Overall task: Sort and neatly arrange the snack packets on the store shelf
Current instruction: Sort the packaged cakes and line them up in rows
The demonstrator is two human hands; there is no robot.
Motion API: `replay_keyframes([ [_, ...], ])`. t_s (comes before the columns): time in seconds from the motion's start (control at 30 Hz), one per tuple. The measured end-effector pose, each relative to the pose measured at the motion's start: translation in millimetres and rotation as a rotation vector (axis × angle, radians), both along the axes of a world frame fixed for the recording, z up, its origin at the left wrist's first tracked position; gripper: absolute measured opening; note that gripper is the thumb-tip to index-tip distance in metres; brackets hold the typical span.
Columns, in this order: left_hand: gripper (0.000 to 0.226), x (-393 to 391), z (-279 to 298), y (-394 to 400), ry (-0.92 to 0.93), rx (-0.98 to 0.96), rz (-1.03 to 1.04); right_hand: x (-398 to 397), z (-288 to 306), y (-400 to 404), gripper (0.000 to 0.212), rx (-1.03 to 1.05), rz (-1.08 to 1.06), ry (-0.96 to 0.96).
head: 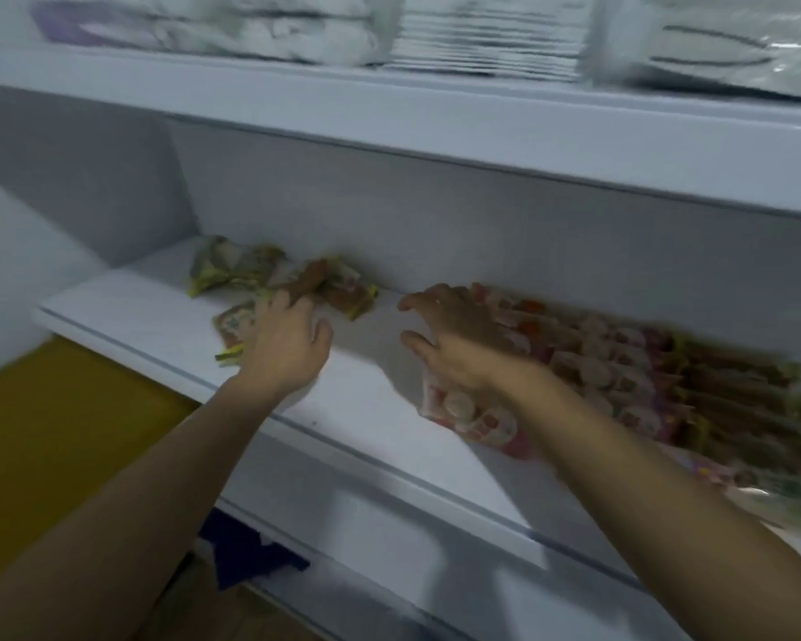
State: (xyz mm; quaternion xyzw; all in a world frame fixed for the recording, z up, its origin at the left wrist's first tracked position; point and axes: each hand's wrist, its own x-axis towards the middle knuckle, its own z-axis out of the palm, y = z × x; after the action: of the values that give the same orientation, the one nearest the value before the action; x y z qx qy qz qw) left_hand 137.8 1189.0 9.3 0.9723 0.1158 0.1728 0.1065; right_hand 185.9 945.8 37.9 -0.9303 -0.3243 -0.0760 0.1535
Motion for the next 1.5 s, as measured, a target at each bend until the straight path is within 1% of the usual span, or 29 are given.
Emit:
replay_keyframes([
  [0.03,0.045,3,-2,24,0.039,-0.011,0.077,6,-6,28,0.045,-0.009,0.004,0.013],
  [0.07,0.049,5,-4,47,0.073,-0.044,0.137,9,-11,55,0.047,-0.003,0.008,0.042],
  [0.13,0.064,14,-12,92,0.092,-0.205,0.177,16,-23,106,0.052,0.052,0.031,0.125],
  [0.2,0.076,25,-22,129,0.104,-0.391,0.105,20,-36,150,0.054,0.168,0.026,0.259],
  [0.3,0.075,41,-34,162,0.215,-0.534,-0.012,17,-53,196,0.06,0.386,-0.13,0.623],
  [0.33,0.079,45,-37,166,0.231,-0.62,-0.022,15,-58,207,0.061,0.444,-0.189,0.69],
  [0.4,0.087,50,-41,166,0.223,-0.85,-0.013,10,-70,222,0.05,0.593,-0.301,0.671],
  [0.43,0.08,50,-42,163,0.202,-0.937,-0.02,7,-76,225,0.044,0.695,-0.359,0.631],
  [0.47,0.064,49,-44,160,0.17,-1.009,-0.031,4,-79,225,0.04,0.808,-0.407,0.593],
  [0.53,0.028,39,-44,150,0.043,-1.117,-0.071,-6,-74,215,0.037,1.031,-0.47,0.536],
  [0.57,0.016,30,-41,142,-0.037,-1.16,-0.105,-9,-68,207,0.036,1.127,-0.489,0.498],
  [0.6,0.011,23,-37,134,-0.104,-1.207,-0.137,-13,-59,197,0.036,1.203,-0.504,0.46],
  [0.67,0.016,12,-27,112,-0.163,-1.325,-0.221,-20,-37,174,0.033,1.32,-0.533,0.38],
  [0.73,0.025,5,-10,84,-0.135,-1.46,-0.332,-29,-17,147,0.027,1.413,-0.572,0.298],
  [0.8,0.036,2,7,54,-0.114,-1.556,-0.431,-41,-5,119,0.023,1.483,-0.61,0.278],
  [0.87,0.043,0,21,24,-0.115,-1.593,-0.5,-56,3,91,0.018,1.528,-0.639,0.276],
  [0.9,0.045,-2,26,9,-0.111,-1.607,-0.521,-64,5,77,0.015,1.521,-0.64,0.269],
  [0.97,0.046,-7,32,-22,-0.096,-1.642,-0.527,-81,10,49,0.017,1.488,-0.631,0.278],
  [1.03,0.041,-14,33,-55,-0.092,-1.674,-0.529,-96,12,19,0.018,1.456,-0.632,0.297],
  [1.1,0.036,-24,33,-91,-0.082,-1.73,-0.531,-108,10,-13,0.013,1.467,-0.647,0.279],
  [1.13,0.037,-32,36,-111,-0.049,-1.785,-0.544,-113,8,-29,0.017,1.507,-0.666,0.266],
  [1.2,0.041,-50,41,-153,0.083,-1.877,-0.638,-125,4,-60,0.034,1.632,-0.704,0.26],
  [1.23,0.04,-58,42,-176,0.144,-1.867,-0.683,-130,2,-76,0.038,1.684,-0.701,0.274],
  [1.27,0.036,-65,41,-198,0.172,-1.845,-0.701,-137,0,-93,0.036,1.698,-0.688,0.291],
  [1.33,0.034,-70,37,-236,0.153,-1.806,-0.671,-148,-5,-129,0.029,1.583,-0.656,0.283],
  [1.4,0.034,-67,34,-262,0.131,-1.716,-0.681,-159,-2,-164,0.038,1.428,-0.61,0.252],
  [1.43,0.03,-64,34,-271,0.152,-1.586,-0.754,-163,0,-181,0.044,1.387,-0.584,0.246],
  [1.5,0.025,-59,37,-287,0.277,-1.218,-1.024,-167,7,-212,0.048,1.358,-0.528,0.26],
])
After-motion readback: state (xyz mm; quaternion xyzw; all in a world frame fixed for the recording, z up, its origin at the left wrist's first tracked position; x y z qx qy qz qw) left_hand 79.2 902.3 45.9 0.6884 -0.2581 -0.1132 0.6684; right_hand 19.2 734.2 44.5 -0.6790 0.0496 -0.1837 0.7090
